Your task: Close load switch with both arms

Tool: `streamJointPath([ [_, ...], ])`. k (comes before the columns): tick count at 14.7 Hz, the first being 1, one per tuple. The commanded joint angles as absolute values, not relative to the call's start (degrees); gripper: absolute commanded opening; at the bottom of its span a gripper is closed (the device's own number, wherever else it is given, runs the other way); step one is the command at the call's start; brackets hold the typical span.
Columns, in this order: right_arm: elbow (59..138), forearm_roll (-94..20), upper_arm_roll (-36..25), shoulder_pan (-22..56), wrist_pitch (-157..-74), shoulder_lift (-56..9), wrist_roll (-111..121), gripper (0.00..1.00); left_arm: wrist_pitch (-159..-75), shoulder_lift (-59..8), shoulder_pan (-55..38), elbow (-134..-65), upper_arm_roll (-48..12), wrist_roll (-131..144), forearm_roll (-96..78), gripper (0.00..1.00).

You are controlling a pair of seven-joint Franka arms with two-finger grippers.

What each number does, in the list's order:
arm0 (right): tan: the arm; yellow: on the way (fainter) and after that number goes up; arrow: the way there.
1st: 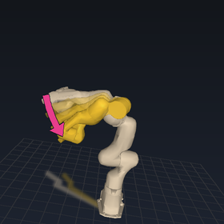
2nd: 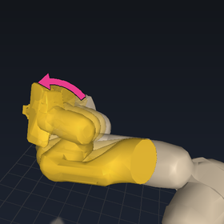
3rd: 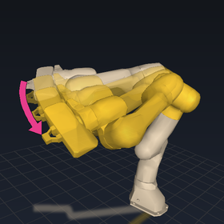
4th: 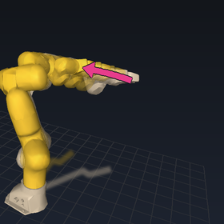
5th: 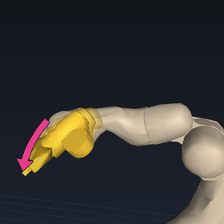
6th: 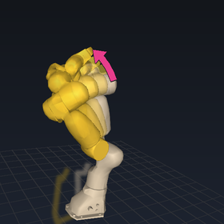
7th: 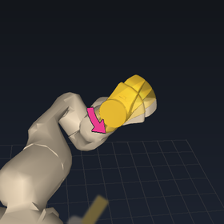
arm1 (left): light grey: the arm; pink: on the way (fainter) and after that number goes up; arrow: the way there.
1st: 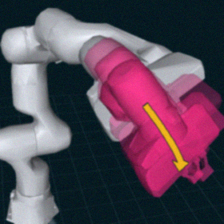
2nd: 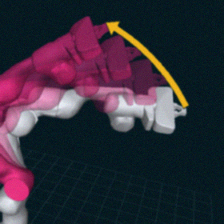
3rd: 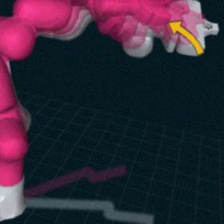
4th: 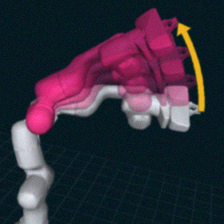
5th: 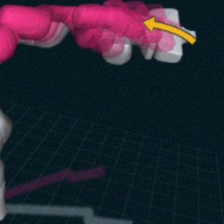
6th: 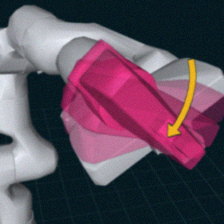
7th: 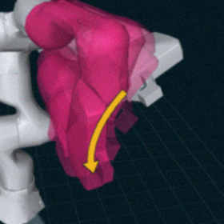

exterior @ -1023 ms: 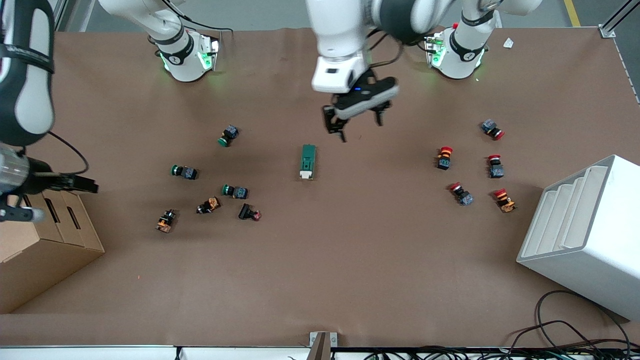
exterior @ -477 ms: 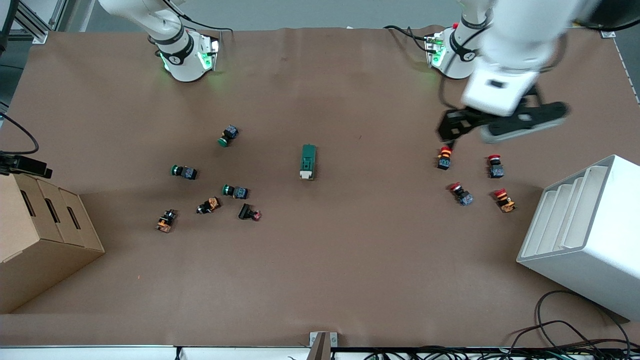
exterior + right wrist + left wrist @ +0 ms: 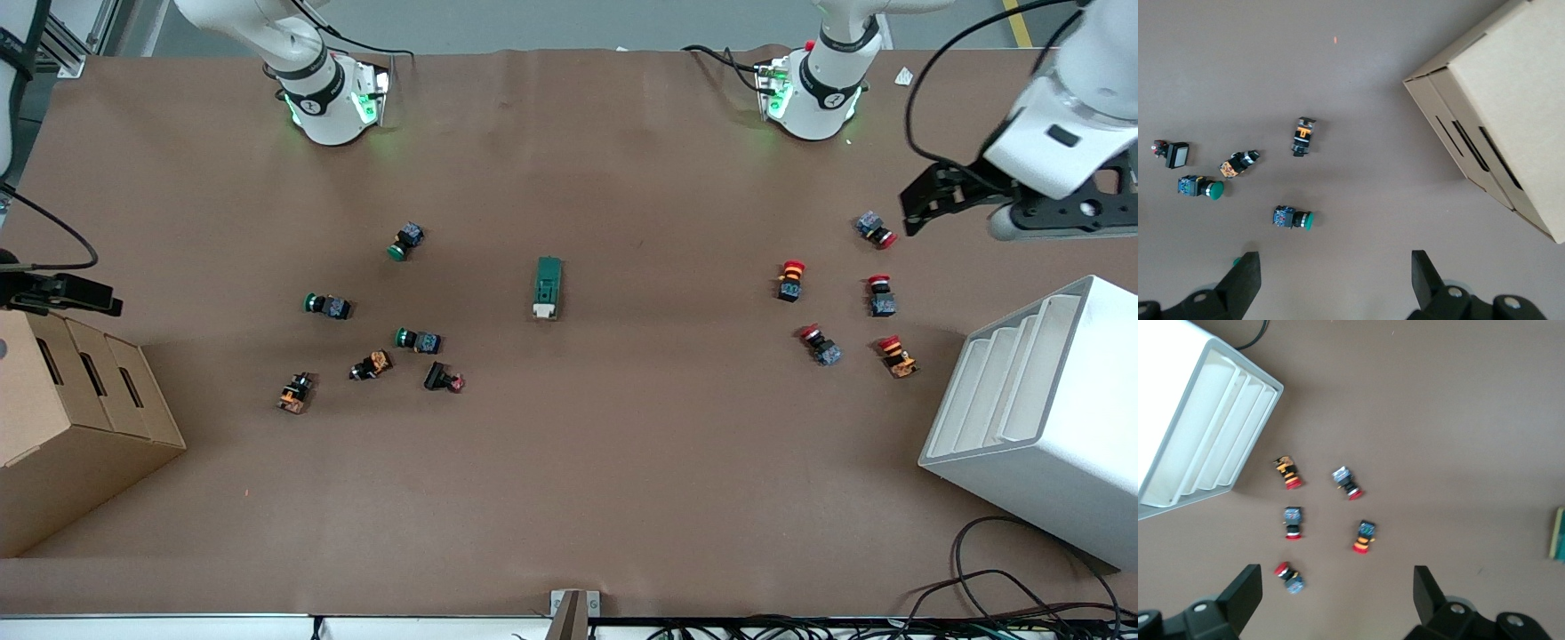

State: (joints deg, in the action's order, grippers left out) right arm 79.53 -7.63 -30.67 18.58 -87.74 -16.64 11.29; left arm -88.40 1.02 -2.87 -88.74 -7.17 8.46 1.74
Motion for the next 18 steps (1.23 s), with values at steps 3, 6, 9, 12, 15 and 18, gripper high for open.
streamJointPath([
  [3,81.55,-4.41,-18.16,10.68,-86.57,-12.06,4.75,1.0,-88.59,6.85,-3.16,-95.19,-5.01,5.27,-0.62,1.0],
  [6,88.66,-2.99,-12.57,5.9,-89.55,-6.08,4.66,1.0,-88.94,6.24,-2.38,-94.84,-4.92,5.19,-0.7,1.0],
  [9,92.72,-2.99,-8.89,2.04,-90.88,-2.73,4.75,1.0,-89.12,5.8,-1.5,-93.44,-5.01,4.83,-0.53,1.0],
  [12,98.59,-1.32,-4.22,-0.88,-93.59,1.83,4.75,1.0,-88.95,4.22,-1.58,-91.23,-5.01,4.83,-0.09,1.0],
  [15,102.39,-1.32,-3.43,-1.5,-95.19,5.01,4.66,1.0,-88.95,3.96,-1.32,-90.88,-4.92,4.75,-0.09,1.0],
  [18,102.48,-1.23,-3.34,-1.41,-93.35,6.76,3.6,1.0,-87.63,3.96,-1.32,-90.26,-4.83,4.92,-0.44,1.0],
])
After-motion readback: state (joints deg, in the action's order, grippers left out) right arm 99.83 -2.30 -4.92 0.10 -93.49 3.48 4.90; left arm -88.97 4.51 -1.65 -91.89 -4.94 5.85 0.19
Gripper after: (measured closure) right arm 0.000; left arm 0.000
